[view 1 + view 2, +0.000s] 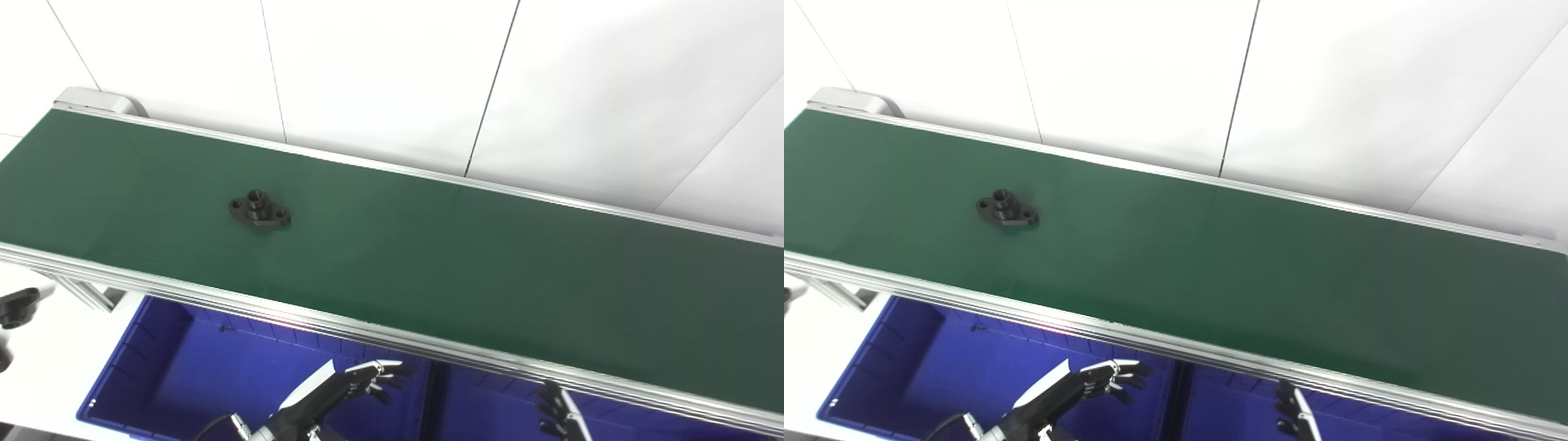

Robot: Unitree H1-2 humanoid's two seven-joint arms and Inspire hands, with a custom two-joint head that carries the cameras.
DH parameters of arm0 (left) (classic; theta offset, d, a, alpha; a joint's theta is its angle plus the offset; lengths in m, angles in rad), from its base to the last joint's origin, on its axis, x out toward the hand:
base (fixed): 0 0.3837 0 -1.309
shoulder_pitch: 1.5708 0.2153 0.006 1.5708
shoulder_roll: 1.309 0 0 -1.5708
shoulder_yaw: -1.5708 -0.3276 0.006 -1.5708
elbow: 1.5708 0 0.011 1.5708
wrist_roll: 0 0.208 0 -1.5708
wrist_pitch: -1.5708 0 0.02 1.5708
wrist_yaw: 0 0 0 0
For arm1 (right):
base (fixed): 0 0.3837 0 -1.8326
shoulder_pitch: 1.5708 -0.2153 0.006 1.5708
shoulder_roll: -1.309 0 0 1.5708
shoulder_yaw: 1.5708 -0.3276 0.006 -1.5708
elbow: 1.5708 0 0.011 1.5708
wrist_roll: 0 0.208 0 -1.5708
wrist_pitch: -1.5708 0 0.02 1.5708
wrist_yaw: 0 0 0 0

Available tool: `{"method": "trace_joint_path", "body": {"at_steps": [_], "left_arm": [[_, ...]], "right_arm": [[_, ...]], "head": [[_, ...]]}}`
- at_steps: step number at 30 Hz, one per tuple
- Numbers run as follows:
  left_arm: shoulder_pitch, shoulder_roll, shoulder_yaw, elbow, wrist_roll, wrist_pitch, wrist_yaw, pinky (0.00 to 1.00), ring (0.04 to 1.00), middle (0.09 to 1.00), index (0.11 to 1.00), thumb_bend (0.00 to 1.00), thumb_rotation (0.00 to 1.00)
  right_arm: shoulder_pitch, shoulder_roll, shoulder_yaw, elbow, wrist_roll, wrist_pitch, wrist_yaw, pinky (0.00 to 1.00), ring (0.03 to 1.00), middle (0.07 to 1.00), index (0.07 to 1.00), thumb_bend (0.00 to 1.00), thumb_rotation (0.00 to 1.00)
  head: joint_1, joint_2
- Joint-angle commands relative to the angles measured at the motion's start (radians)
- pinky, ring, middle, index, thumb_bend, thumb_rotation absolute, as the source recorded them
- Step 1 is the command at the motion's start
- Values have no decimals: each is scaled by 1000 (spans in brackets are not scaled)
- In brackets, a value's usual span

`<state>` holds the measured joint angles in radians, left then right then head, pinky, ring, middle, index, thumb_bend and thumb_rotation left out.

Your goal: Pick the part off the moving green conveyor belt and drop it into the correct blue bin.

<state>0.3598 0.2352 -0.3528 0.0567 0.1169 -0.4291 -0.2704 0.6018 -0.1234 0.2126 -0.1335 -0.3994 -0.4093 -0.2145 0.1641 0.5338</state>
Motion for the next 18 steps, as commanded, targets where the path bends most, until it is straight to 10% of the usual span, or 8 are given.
{"method": "trace_joint_path", "body": {"at_steps": [1, 8, 18], "left_arm": [[-14, 0, -5, -4, 6, -40, 21, 680, 797, 855, 822, 948, 292], [-48, -2, -23, 34, 5, -41, 41, 683, 797, 856, 820, 937, 267], [-91, -2, -63, 81, 18, -41, 89, 682, 798, 854, 821, 936, 259]], "right_arm": [[-12, -21, 14, -37, -10, -60, -66, 692, 783, 824, 885, 810, 212], [-76, -46, 17, -129, 31, -60, -119, 582, 677, 758, 844, 853, 186], [-230, -33, -75, -296, 91, 59, 26, 563, 657, 736, 835, 857, 289]], "head": [[3, -6], [-2, -21], [-4, -51]]}}
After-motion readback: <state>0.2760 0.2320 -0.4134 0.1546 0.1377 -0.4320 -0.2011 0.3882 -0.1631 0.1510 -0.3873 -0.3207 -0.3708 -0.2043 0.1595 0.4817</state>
